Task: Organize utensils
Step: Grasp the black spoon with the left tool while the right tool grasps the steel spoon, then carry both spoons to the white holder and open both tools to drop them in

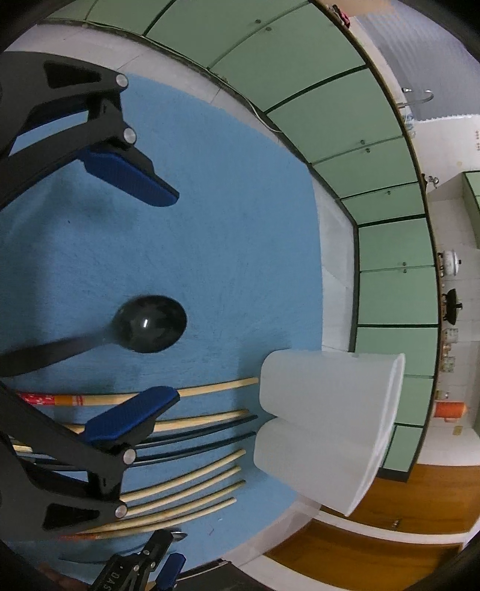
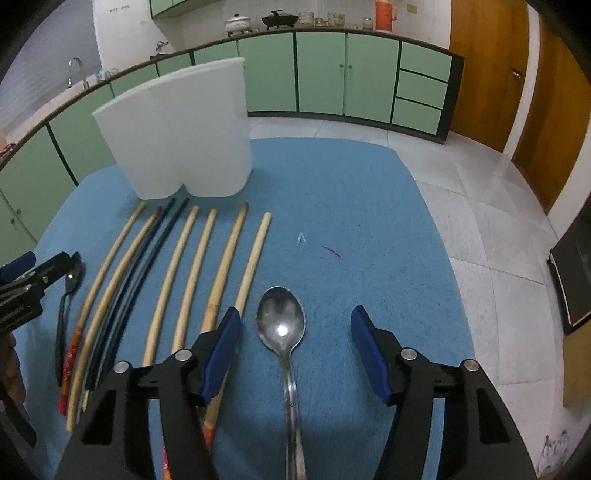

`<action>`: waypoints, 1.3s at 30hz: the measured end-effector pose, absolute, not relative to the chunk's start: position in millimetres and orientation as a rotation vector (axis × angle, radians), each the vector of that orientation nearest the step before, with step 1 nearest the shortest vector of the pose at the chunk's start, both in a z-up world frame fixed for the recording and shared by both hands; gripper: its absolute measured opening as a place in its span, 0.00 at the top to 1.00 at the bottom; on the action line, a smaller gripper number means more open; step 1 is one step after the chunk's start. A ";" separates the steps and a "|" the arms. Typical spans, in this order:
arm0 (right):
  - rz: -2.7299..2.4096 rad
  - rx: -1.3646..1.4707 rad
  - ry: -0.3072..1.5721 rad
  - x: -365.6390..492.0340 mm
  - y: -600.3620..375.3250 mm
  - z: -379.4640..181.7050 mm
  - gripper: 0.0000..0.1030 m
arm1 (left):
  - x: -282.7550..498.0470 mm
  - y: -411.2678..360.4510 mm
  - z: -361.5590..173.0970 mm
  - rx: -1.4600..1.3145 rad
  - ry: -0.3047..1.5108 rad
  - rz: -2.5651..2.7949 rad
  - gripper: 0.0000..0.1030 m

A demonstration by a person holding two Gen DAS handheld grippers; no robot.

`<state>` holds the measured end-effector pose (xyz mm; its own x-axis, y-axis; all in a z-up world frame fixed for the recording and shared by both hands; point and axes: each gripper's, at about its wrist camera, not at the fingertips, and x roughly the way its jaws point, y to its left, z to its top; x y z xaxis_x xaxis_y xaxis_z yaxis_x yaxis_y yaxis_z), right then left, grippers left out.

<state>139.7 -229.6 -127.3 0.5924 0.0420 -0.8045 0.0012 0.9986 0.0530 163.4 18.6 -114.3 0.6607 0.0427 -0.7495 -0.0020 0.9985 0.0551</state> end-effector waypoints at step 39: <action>0.108 0.161 0.619 115.3 -241.3 -29.7 0.73 | 136.9 -15.4 -47.9 0.009 0.566 -0.074 0.67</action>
<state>115.3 -241.3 -29.7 0.8096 0.1488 -0.5678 -0.0529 0.9819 0.1820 136.9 -15.4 -47.9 0.8415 -0.0675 -0.5360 0.0722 0.9973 -0.0122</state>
